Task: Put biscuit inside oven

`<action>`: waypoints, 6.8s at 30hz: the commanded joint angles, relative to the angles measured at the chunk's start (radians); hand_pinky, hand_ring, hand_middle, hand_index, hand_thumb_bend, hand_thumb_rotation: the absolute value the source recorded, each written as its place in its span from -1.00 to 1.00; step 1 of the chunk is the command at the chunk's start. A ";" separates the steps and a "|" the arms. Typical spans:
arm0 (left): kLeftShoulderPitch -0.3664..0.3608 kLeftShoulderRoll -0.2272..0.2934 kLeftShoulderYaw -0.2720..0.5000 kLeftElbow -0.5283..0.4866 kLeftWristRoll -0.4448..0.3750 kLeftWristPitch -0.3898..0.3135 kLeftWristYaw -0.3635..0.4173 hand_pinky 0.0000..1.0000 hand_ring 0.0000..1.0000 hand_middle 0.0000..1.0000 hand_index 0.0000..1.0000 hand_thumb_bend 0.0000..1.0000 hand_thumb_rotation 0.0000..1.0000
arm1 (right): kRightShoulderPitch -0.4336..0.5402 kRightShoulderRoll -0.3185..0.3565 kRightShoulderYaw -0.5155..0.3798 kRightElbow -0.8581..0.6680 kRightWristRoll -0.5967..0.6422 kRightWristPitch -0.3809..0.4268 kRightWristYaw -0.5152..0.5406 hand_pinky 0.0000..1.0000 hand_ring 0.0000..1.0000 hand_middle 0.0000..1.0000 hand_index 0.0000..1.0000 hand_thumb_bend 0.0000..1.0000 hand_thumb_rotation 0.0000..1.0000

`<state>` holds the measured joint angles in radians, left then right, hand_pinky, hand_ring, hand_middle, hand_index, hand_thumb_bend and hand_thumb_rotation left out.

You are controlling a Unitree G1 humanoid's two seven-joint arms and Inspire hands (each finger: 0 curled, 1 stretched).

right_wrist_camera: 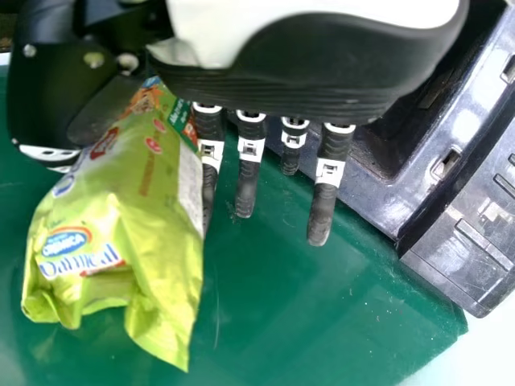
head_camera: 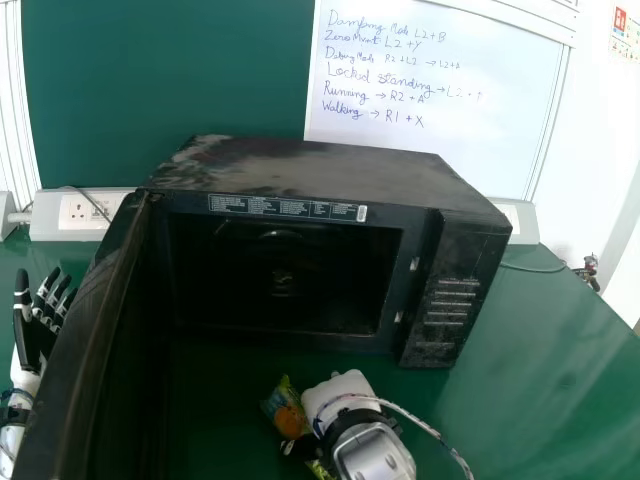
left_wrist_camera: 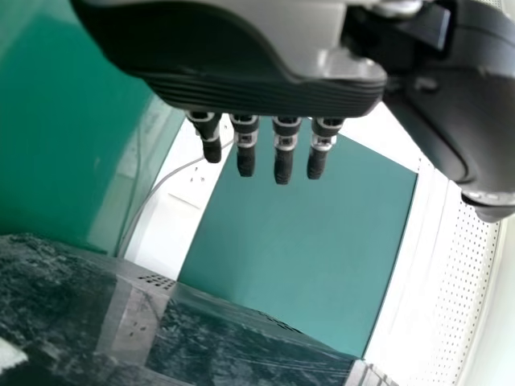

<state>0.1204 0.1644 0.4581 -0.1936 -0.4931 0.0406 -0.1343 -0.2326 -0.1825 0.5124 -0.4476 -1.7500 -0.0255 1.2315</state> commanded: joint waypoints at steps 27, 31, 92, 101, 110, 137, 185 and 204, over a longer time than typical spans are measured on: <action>-0.002 -0.004 0.002 -0.014 -0.013 0.006 0.002 0.65 0.75 0.78 0.84 0.87 0.27 | 0.025 0.002 -0.017 0.007 0.047 0.036 0.047 -0.12 -0.06 0.10 0.40 0.41 -0.84; 0.000 -0.004 0.001 -0.018 -0.012 0.012 0.006 0.65 0.75 0.78 0.84 0.86 0.28 | 0.039 0.014 -0.032 -0.007 0.066 0.063 0.019 -0.15 -0.09 0.05 0.38 0.46 -0.92; 0.005 0.000 -0.002 -0.024 -0.024 0.020 0.013 0.66 0.75 0.79 0.84 0.90 0.29 | 0.025 -0.003 -0.137 -0.075 0.194 0.116 -0.147 -0.48 -0.41 -0.05 0.34 0.14 -1.00; 0.006 0.001 -0.001 -0.023 -0.024 0.018 0.009 0.66 0.75 0.78 0.84 0.91 0.29 | 0.018 -0.002 -0.132 -0.071 0.176 0.115 -0.157 -0.41 -0.34 -0.05 0.34 0.13 -1.00; 0.003 -0.002 -0.003 -0.017 -0.020 0.010 0.008 0.65 0.75 0.78 0.84 0.90 0.29 | -0.032 -0.015 -0.144 -0.052 0.198 0.105 -0.183 -0.40 -0.33 -0.05 0.37 0.13 -1.00; 0.005 -0.008 -0.008 -0.020 -0.014 0.012 0.013 0.64 0.75 0.78 0.84 0.89 0.28 | -0.223 -0.022 -0.129 0.108 0.253 0.129 -0.247 -0.28 -0.25 -0.04 0.39 0.13 -1.00; 0.010 -0.009 -0.005 -0.005 -0.018 0.000 -0.004 0.65 0.76 0.78 0.85 0.93 0.27 | -0.537 -0.060 -0.024 0.563 0.422 0.162 -0.599 -0.08 -0.06 -0.03 0.27 0.13 -1.00; 0.019 -0.018 -0.005 -0.020 -0.022 0.004 0.000 0.65 0.76 0.78 0.84 0.93 0.27 | -0.658 -0.046 0.051 0.813 0.466 0.176 -0.792 -0.17 -0.01 -0.03 0.36 0.13 -1.00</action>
<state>0.1382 0.1549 0.4556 -0.2023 -0.5132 0.0470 -0.1356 -0.8571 -0.2291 0.5560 0.3455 -1.2959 0.1447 0.4660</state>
